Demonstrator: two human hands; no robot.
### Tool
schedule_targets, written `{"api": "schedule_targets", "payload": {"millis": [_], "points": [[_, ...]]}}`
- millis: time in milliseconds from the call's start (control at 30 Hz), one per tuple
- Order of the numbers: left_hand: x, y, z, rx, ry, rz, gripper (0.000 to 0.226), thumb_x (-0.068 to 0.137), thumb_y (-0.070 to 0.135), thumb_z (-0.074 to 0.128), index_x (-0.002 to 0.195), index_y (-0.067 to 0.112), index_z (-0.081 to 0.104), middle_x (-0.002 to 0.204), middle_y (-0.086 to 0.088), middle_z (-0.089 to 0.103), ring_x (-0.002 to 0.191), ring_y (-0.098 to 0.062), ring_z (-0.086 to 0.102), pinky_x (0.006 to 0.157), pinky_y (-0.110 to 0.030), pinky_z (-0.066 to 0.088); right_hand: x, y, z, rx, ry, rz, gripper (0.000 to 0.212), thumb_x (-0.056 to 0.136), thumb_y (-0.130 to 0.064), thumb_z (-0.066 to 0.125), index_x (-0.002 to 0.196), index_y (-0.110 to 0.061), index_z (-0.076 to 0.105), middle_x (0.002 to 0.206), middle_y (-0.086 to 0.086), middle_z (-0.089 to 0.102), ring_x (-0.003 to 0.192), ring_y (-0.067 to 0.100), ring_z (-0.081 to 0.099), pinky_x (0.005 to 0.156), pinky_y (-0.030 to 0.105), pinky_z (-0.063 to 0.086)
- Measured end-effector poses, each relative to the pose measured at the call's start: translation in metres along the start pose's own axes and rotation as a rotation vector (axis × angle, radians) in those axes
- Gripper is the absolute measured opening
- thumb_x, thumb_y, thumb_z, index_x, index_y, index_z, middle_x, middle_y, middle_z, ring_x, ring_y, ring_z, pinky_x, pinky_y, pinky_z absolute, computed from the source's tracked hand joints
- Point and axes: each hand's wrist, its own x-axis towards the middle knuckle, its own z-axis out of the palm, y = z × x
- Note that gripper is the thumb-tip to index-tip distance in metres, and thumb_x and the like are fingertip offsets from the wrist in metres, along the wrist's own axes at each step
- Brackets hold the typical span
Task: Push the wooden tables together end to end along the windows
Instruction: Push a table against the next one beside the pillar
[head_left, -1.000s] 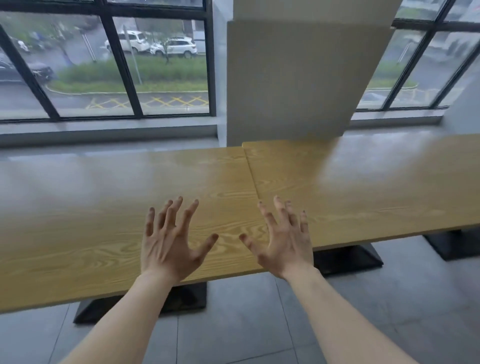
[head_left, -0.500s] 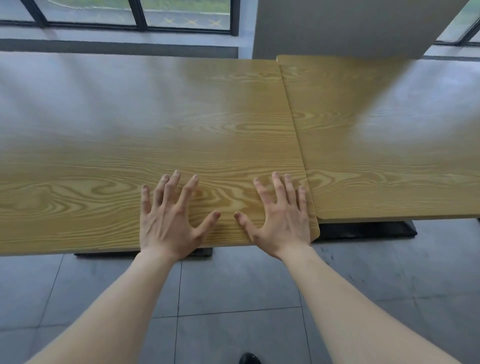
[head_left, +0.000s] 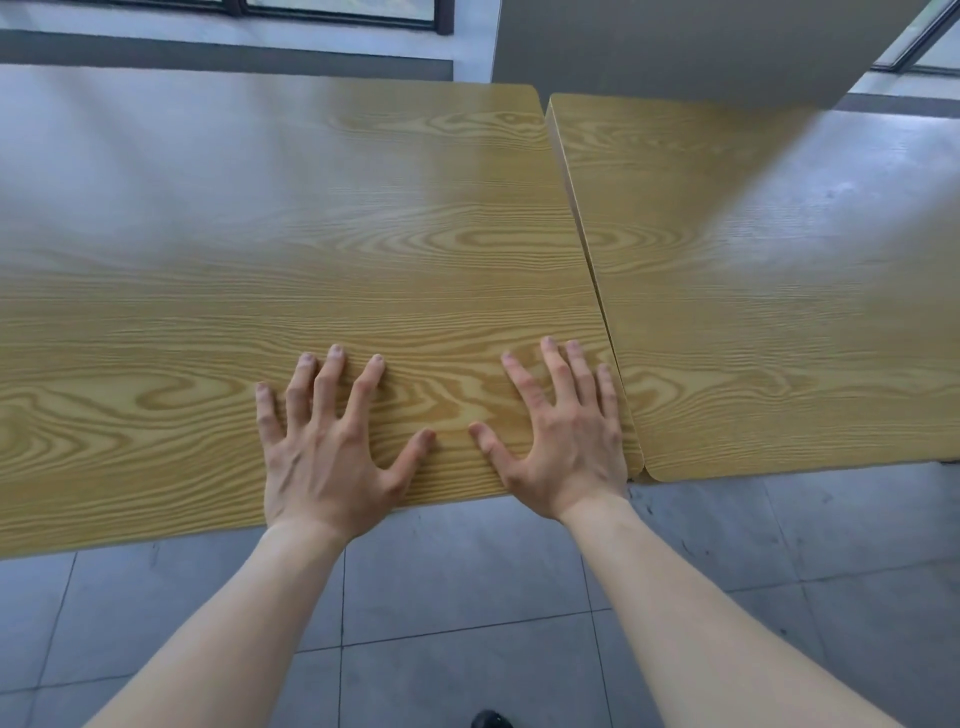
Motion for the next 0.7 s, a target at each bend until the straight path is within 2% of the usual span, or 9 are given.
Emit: {"api": "schedule_targets", "payload": {"millis": [367, 700], "points": [[0.002, 0.002, -0.009, -0.037, -0.001, 0.004, 0.091, 0.083, 0.087, 0.033, 0.159, 0.038, 0.028, 0.169, -0.007, 0.024, 0.158, -0.030, 0.013, 0.126, -0.062, 0.002, 0.003, -0.002, -0.010, 0.028, -0.031, 0.009, 0.090, 0.090, -0.089, 0.026, 0.164, -0.039, 0.018, 0.175, 0.010, 0.013, 0.162, 0.029, 0.002, 0.128, 0.058, 0.003], [0.081, 0.023, -0.111, -0.067, 0.172, 0.084, 0.089, 0.085, 0.087, 0.030, 0.159, 0.036, 0.028, 0.168, -0.007, 0.026, 0.158, -0.029, 0.017, 0.128, -0.056, 0.001, 0.054, -0.030, -0.102, 0.065, 0.047, -0.008, 0.093, 0.087, -0.092, 0.022, 0.165, -0.041, 0.012, 0.175, 0.007, 0.008, 0.161, 0.028, 0.000, 0.129, 0.055, 0.002]]}}
